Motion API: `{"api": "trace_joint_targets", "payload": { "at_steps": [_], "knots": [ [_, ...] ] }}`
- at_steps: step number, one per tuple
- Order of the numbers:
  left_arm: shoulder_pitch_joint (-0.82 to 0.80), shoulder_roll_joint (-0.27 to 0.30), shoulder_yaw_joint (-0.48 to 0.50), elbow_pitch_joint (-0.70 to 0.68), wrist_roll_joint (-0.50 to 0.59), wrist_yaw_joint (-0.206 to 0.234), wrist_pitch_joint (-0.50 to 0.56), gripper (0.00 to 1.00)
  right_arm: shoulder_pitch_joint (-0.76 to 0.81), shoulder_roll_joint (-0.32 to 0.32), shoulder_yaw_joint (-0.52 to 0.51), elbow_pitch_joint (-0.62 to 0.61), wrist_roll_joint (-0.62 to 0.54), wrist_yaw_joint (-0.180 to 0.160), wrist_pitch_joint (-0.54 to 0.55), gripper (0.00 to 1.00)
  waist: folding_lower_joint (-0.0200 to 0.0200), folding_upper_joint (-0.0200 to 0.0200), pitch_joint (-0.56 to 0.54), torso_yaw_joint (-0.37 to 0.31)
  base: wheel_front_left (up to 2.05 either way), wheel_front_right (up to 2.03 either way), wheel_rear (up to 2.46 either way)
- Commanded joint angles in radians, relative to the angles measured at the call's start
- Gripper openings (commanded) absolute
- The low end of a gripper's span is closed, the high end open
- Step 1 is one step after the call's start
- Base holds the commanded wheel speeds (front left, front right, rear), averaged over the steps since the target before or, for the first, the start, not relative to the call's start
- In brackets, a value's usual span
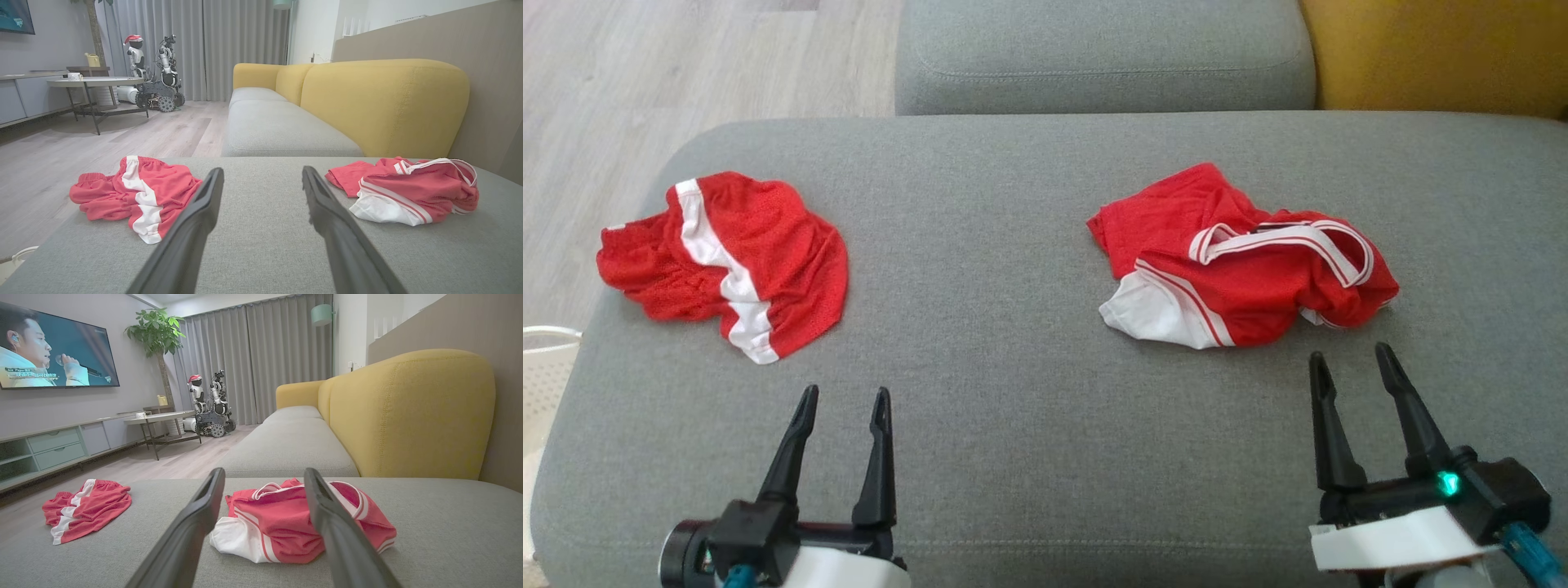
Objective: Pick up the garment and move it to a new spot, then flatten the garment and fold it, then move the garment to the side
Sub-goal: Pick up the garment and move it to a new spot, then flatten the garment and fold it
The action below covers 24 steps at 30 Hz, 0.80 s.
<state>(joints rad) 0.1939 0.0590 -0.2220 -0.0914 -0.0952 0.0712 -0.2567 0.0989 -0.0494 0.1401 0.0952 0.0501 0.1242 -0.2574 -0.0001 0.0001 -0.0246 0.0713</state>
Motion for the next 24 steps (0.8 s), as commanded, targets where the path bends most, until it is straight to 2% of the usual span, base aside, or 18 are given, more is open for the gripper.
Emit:
{"api": "trace_joint_targets", "payload": {
  "at_steps": [1,20,24],
  "knots": [
    [-0.054,-0.009,0.034,-0.031,0.006,0.005,-0.005,1.0,-0.05,-0.001,0.025,-0.031,0.008,0.007,-0.004,1.0,0.0001,-0.0001,0.0,-0.001,0.0,0.0,0.0],
    [-0.064,-0.009,0.01,-0.03,-0.001,0.015,-0.005,1.0,-0.052,-0.001,0.027,-0.03,0.008,0.007,-0.004,1.0,0.0001,-0.0001,0.007,-0.013,0.0,0.0,0.0],
    [-0.091,-0.009,-0.013,0.002,0.018,-0.013,-0.005,1.0,-0.066,-0.001,0.022,-0.032,0.008,0.007,-0.004,1.0,0.0001,-0.0001,0.028,-0.032,0.0,0.0,0.0]
  ]
}}
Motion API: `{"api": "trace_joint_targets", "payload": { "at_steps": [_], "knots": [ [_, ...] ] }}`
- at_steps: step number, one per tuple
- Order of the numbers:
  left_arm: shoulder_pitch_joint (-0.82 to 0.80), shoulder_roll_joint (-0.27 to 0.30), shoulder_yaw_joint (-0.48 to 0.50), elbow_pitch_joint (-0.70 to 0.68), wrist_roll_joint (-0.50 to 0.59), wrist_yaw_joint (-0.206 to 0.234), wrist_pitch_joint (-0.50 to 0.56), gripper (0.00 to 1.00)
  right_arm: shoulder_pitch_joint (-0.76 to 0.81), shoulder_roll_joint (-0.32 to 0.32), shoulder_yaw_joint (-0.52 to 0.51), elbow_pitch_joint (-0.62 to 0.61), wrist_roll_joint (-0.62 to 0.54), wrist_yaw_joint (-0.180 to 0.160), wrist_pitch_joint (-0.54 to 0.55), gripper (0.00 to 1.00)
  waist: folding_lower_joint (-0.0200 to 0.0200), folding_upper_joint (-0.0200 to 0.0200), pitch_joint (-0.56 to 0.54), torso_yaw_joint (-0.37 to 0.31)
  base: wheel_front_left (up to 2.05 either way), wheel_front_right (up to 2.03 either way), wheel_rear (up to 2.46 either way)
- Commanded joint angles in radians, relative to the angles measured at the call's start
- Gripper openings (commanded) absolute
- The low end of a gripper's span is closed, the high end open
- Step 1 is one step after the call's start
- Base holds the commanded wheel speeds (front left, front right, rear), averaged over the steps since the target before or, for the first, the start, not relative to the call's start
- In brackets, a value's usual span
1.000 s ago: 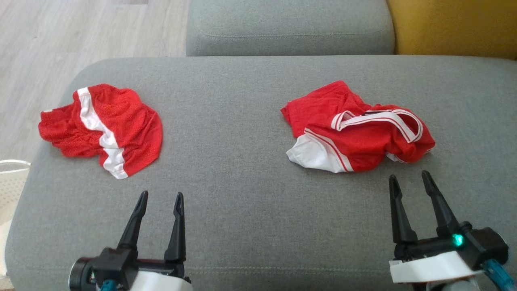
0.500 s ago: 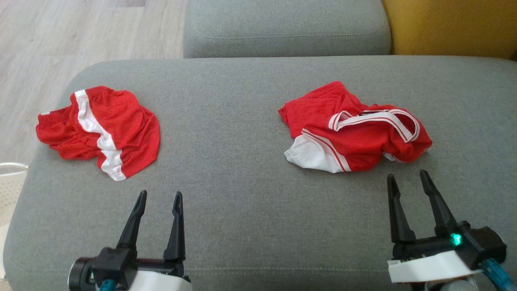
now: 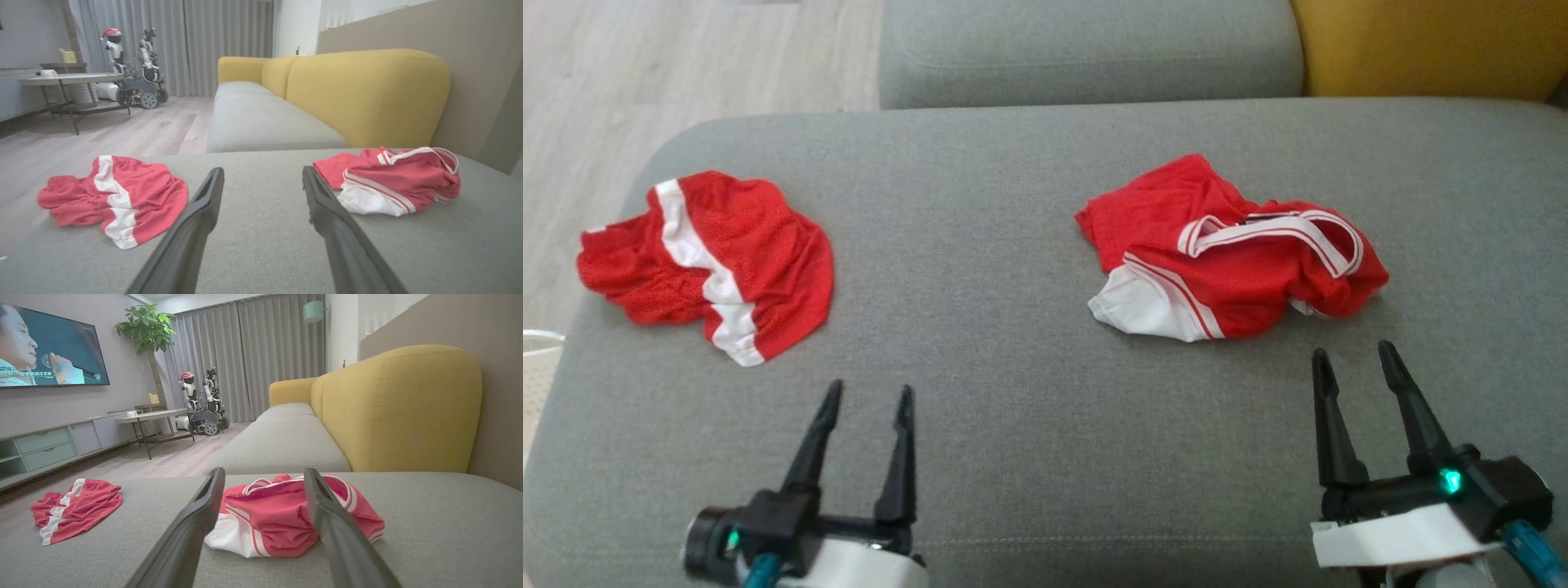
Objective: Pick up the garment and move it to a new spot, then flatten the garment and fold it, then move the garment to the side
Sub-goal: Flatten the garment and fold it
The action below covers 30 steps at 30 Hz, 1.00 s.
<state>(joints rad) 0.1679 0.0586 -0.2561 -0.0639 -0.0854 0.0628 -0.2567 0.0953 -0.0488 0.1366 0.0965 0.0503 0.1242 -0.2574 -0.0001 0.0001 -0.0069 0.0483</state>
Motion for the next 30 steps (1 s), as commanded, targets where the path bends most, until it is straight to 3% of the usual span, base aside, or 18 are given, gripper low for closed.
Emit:
{"api": "trace_joint_targets", "payload": {
  "at_steps": [1,10,16,19,30],
  "knots": [
    [-0.065,-0.008,0.021,-0.026,0.008,-0.005,-0.005,1.0,-0.062,-0.001,0.025,-0.034,0.008,0.007,-0.004,1.0,0.0001,-0.0001,0.01,-0.009,0.0,0.0,0.0],
    [-0.352,-0.008,-0.113,0.144,0.074,-0.108,-0.005,1.0,-0.147,-0.001,0.006,-0.088,-0.013,0.007,-0.004,1.0,0.0001,-0.0001,0.157,-0.091,0.0,0.0,0.0],
    [-0.598,-0.008,-0.252,0.337,0.094,-0.148,-0.005,1.0,-0.203,-0.001,-0.006,-0.113,-0.02,0.007,-0.004,1.0,0.0001,-0.0001,0.266,-0.152,0.0,0.0,0.0],
    [-0.694,-0.008,-0.308,0.416,0.09,-0.139,-0.005,1.0,-0.224,-0.001,0.0,-0.117,-0.017,0.007,-0.004,1.0,0.0001,-0.0001,0.301,-0.179,0.0,0.0,0.0],
    [-0.877,-0.008,-0.415,0.567,0.032,-0.04,-0.005,1.0,-0.263,-0.001,0.008,-0.12,0.015,0.007,-0.004,1.0,0.0001,-0.0001,0.375,-0.251,0.0,0.0,0.0]
  ]
}}
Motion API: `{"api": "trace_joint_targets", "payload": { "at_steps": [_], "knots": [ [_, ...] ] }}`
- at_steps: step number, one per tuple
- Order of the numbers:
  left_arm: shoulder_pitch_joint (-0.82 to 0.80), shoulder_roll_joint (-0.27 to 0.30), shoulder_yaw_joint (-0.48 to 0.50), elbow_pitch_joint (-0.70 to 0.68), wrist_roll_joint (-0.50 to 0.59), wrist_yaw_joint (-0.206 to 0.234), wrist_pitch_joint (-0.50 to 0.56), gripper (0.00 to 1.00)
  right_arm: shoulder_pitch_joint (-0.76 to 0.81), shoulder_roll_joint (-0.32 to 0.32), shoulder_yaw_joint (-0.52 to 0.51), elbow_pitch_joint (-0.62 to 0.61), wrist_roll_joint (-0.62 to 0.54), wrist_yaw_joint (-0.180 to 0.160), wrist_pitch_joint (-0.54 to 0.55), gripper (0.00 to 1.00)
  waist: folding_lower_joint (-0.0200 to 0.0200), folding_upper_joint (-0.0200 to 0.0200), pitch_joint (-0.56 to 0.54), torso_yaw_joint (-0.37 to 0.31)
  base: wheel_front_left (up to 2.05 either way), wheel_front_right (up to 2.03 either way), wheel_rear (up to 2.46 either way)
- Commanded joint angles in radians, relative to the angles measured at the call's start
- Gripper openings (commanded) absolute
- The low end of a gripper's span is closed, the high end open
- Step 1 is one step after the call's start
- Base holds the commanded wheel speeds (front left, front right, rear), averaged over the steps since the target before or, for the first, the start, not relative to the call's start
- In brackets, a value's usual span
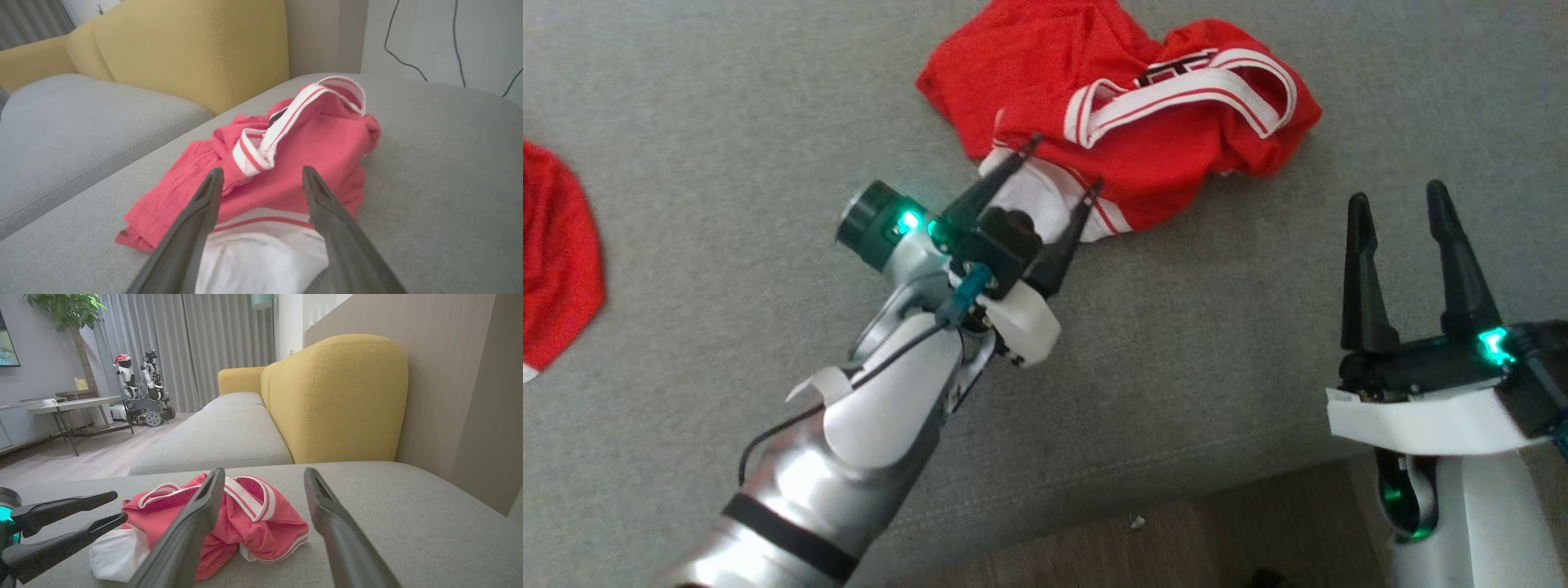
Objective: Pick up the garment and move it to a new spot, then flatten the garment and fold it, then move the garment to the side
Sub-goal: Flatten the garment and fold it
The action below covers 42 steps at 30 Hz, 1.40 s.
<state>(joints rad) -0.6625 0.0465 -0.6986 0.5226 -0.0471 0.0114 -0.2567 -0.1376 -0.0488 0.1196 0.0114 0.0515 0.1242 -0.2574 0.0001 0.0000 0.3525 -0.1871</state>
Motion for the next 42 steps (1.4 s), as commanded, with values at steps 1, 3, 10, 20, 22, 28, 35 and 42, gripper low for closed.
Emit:
{"api": "trace_joint_targets", "payload": {
  "at_steps": [1,3,10,20,22,28,35,42],
  "knots": [
    [-0.059,0.004,0.027,-0.006,-0.003,0.022,-0.005,1.0,-0.033,-0.001,0.026,-0.034,0.016,0.007,-0.004,1.0,-0.0001,0.0,0.02,-0.02,0.0,0.0,0.0],
    [-0.084,0.004,0.029,0.012,0.004,0.043,-0.005,1.0,-0.038,-0.001,0.027,-0.035,0.023,0.007,-0.004,1.0,-0.0001,0.0,0.029,-0.028,0.0,0.0,0.0],
    [-0.151,0.004,0.021,0.104,0.019,0.042,-0.005,1.0,-0.048,-0.001,0.021,-0.041,0.03,0.007,-0.004,1.0,-0.0001,0.0,0.052,-0.041,0.0,0.0,0.0],
    [-0.213,0.011,0.019,0.172,0.028,0.033,-0.005,1.0,-0.061,-0.001,0.028,-0.041,0.038,0.007,-0.004,1.0,-0.0001,0.0,0.064,-0.054,0.0,0.0,0.0],
    [-0.225,0.015,0.01,0.191,0.034,0.023,-0.005,1.0,-0.063,-0.001,0.033,-0.038,0.043,0.007,-0.004,1.0,-0.0001,0.0,0.061,-0.059,0.0,0.0,0.0],
    [-0.263,0.03,-0.003,0.213,0.042,0.008,-0.005,0.0,-0.07,-0.001,0.045,-0.032,0.056,0.007,-0.004,1.0,-0.0001,0.0,0.053,-0.081,0.0,0.0,0.0],
    [-0.279,0.027,-0.016,0.223,-0.047,-0.114,-0.005,0.0,-0.058,-0.001,0.035,-0.025,0.092,0.007,-0.004,1.0,-0.0001,0.0,-0.003,-0.108,0.0,0.0,0.0],
    [-0.345,0.005,-0.174,0.085,-0.63,-0.142,0.199,0.0,-0.041,-0.001,0.043,-0.021,0.142,0.007,-0.004,1.0,-0.0001,0.0,-0.098,-0.159,0.0,0.0,0.0]
  ]
}}
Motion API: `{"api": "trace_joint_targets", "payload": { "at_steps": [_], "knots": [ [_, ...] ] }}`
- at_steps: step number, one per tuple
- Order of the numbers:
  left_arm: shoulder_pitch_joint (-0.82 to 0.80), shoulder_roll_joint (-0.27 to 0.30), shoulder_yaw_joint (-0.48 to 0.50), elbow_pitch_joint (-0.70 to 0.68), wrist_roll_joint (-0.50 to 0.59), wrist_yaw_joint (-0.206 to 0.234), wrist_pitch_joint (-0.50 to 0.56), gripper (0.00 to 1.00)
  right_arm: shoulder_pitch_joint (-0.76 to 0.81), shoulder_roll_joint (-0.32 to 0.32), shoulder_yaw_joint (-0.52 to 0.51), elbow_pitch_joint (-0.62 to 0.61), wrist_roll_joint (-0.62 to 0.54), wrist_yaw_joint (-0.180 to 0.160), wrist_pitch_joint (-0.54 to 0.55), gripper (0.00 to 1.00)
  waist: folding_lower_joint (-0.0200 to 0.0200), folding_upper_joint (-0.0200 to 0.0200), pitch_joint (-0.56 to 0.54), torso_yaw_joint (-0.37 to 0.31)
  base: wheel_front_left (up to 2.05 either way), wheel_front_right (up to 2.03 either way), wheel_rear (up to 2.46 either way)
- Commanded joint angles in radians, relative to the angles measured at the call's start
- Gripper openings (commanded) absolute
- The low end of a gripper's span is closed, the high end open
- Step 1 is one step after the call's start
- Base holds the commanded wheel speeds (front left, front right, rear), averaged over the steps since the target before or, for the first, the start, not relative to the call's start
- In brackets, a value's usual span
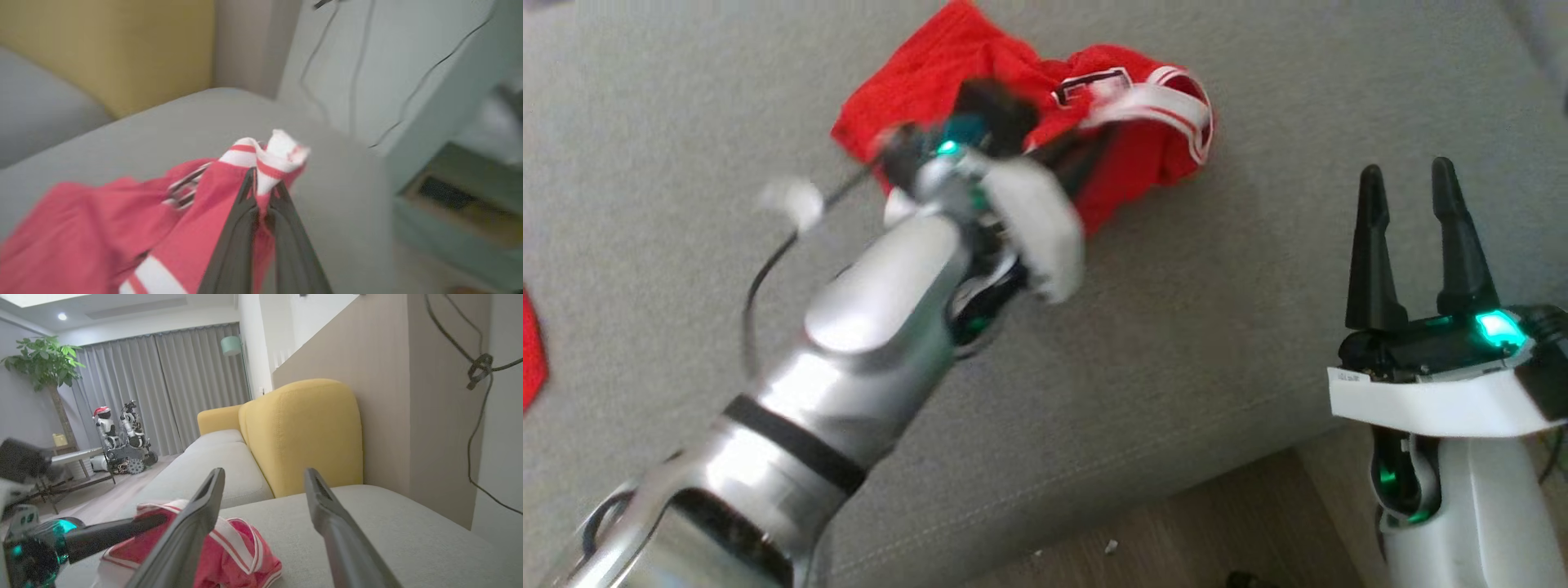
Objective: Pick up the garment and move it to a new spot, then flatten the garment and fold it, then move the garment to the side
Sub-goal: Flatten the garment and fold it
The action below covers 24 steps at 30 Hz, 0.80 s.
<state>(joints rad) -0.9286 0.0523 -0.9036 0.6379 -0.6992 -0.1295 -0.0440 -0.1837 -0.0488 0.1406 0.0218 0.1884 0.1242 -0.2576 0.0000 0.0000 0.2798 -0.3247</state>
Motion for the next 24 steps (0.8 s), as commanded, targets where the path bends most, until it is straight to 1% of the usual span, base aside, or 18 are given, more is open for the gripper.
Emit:
{"api": "trace_joint_targets", "payload": {
  "at_steps": [1,2,4,6,7,10,11,12,13,17,18,21,24],
  "knots": [
    [-0.106,-0.001,0.025,-0.075,-0.075,-0.001,0.032,0.0,0.007,-0.001,0.022,-0.031,0.011,0.007,-0.004,1.0,0.0,0.0,-0.037,-0.029,0.0,0.0,0.0],
    [-0.133,-0.001,0.028,-0.115,-0.161,-0.001,0.07,0.0,0.009,-0.001,0.02,-0.033,0.017,0.007,-0.004,1.0,0.0,0.0,-0.046,-0.035,0.0,0.0,0.0],
    [-0.188,-0.002,0.055,-0.166,-0.293,-0.001,0.107,0.0,0.014,-0.001,0.018,-0.034,0.027,0.007,-0.004,1.0,0.0,0.0,-0.067,-0.049,0.0,0.0,0.0],
    [-0.25,-0.002,0.084,-0.192,-0.388,0.002,0.1,0.0,0.021,-0.001,0.016,-0.037,0.035,0.007,-0.004,1.0,0.0,0.0,-0.084,-0.06,0.0,0.0,0.0],
    [-0.283,-0.002,0.094,-0.199,-0.433,0.012,0.09,0.0,0.025,-0.001,0.016,-0.038,0.036,0.007,-0.004,1.0,0.0,0.0,-0.093,-0.065,0.0,0.0,0.0],
    [-0.399,-0.002,0.113,-0.181,-0.534,0.068,0.017,0.0,0.039,-0.001,0.016,-0.041,0.034,0.007,-0.004,1.0,0.0,0.0,-0.112,-0.071,0.0,0.0,0.0],
    [-0.441,-0.002,0.113,-0.156,-0.546,0.089,-0.014,0.0,0.041,-0.001,0.014,-0.044,0.033,0.007,-0.004,1.0,0.0,0.0,-0.114,-0.069,0.0,0.0,0.0],
    [-0.441,-0.002,0.113,-0.156,-0.546,0.089,-0.014,0.0,0.041,-0.001,0.014,-0.044,0.033,0.007,-0.004,1.0,0.0,0.0,-0.114,-0.069,0.0,0.0,0.0],
    [-0.507,-0.002,0.116,-0.091,-0.554,0.114,-0.077,0.0,0.041,-0.001,0.01,-0.052,0.032,0.007,-0.004,1.0,0.0,0.0,-0.117,-0.063,0.0,0.0,0.0],
    [-0.571,-0.001,0.172,0.049,-0.577,0.115,-0.171,0.0,0.05,-0.001,-0.003,-0.068,0.021,0.007,-0.004,1.0,0.0,0.0,-0.123,-0.031,0.0,0.0,0.0],
    [-0.571,-0.001,0.172,0.049,-0.577,0.115,-0.171,0.0,0.05,-0.001,-0.003,-0.068,0.021,0.007,-0.004,1.0,0.0,0.0,-0.123,-0.031,0.0,0.0,0.0],
    [-0.561,0.036,0.201,0.147,-0.569,0.107,-0.194,0.0,0.055,-0.001,-0.012,-0.073,0.01,0.007,-0.004,1.0,0.0,0.0,-0.124,0.008,0.0,0.0,0.0],
    [-0.477,0.091,0.205,0.244,-0.572,0.113,-0.191,0.0,0.057,-0.001,-0.014,-0.079,0.005,0.007,-0.004,1.0,0.0,0.0,-0.12,0.046,0.0,0.0,0.0]
  ]
}}
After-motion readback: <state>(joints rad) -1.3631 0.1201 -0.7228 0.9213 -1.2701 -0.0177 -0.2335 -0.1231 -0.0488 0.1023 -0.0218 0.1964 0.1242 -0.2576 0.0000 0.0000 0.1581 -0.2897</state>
